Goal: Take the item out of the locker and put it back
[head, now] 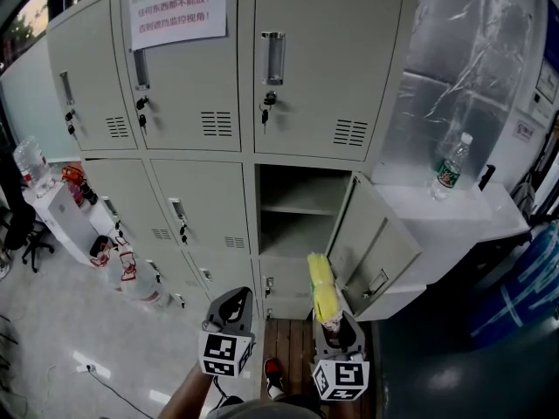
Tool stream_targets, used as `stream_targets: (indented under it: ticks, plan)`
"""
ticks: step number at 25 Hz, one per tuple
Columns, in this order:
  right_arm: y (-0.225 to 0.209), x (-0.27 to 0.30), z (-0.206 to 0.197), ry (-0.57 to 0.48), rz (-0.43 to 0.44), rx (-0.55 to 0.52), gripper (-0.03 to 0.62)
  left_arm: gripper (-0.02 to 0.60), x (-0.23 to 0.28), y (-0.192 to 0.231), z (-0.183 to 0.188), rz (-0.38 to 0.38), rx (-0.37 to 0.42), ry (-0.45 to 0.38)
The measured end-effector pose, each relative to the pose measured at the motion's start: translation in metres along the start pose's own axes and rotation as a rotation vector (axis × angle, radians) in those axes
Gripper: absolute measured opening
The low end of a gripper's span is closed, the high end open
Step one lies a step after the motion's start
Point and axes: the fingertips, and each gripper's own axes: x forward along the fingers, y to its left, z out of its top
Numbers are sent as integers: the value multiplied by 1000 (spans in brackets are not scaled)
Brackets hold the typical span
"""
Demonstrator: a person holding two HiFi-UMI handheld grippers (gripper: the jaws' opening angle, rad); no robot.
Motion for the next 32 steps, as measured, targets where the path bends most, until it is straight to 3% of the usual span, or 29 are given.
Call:
stream_targets:
  ticks: [10, 20, 32]
  plan:
    - [-1, 33, 20, -37, 21, -102, 201, 25, 19, 10, 6, 16, 10, 2]
    - [-7, 102, 65, -103, 38, -369, 201, 25, 52, 30, 12, 68, -2, 2]
    - [-6, 196, 78, -94, 0, -772, 201, 25, 86, 61, 4, 133, -18, 22]
